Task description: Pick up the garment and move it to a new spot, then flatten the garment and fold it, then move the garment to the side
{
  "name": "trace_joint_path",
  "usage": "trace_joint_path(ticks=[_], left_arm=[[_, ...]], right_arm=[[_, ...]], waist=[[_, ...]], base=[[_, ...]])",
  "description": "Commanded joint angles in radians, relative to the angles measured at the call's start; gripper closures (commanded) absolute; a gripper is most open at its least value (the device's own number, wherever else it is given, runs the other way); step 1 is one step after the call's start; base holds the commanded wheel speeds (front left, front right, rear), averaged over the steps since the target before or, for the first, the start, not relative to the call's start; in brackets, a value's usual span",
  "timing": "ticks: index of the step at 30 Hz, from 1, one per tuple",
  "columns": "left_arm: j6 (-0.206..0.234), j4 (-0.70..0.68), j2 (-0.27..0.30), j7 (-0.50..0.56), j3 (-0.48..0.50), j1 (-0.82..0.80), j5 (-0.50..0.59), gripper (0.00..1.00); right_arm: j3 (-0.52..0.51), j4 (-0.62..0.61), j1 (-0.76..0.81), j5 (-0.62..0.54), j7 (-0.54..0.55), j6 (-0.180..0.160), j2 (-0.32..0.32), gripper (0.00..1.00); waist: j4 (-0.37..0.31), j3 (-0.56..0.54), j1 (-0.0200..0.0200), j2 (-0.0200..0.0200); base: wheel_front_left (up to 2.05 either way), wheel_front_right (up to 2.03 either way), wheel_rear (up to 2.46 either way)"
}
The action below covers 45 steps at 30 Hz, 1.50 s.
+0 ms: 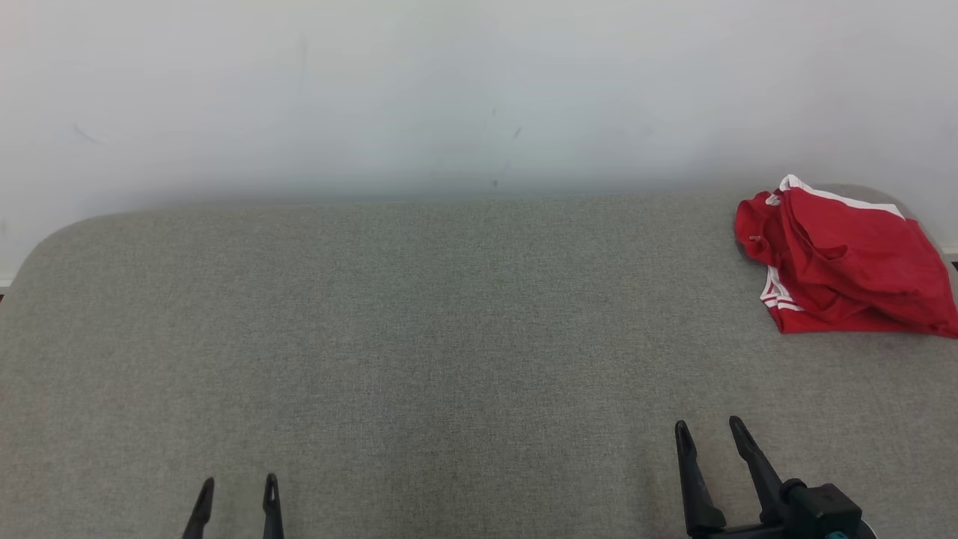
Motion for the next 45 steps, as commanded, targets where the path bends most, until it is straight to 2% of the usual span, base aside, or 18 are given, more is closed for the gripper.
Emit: trace_joint_path(ticks=[1,6,27,45], left_arm=[[-0.001,0.003,0.0,0.0,-0.003,0.001,0.002,1.0],[-0.005,0.048,-0.005,0.007,0.001,-0.003,-0.008,1.0],[-0.025,0.045,-0.003,0.106,0.022,-0.056,-0.424,1.0],[-0.038,0.043,-0.002,0.17,0.036,-0.09,-0.692,1.0]], right_arm=[[0.001,0.001,0.0,0.0,0.0,0.0,0.0,1.0],[0.003,0.036,0.014,0.012,0.008,0.0,0.0,1.0],[-0.019,0.03,-0.027,0.419,0.093,0.0,-0.014,1.0],[-0.037,0.026,-0.055,0.678,0.15,-0.001,-0.02,1.0]], waist=[[0.0,0.0,0.0,0.0],[0.0,-0.001,0.0,0.0],[-0.003,0.001,0.0,0.0],[-0.006,0.003,0.0,0.0]], base=[[0.0,0.0,0.0],[0.0,0.0,0.0],[0.0,0.0,0.0],[0.0,0.0,0.0]])
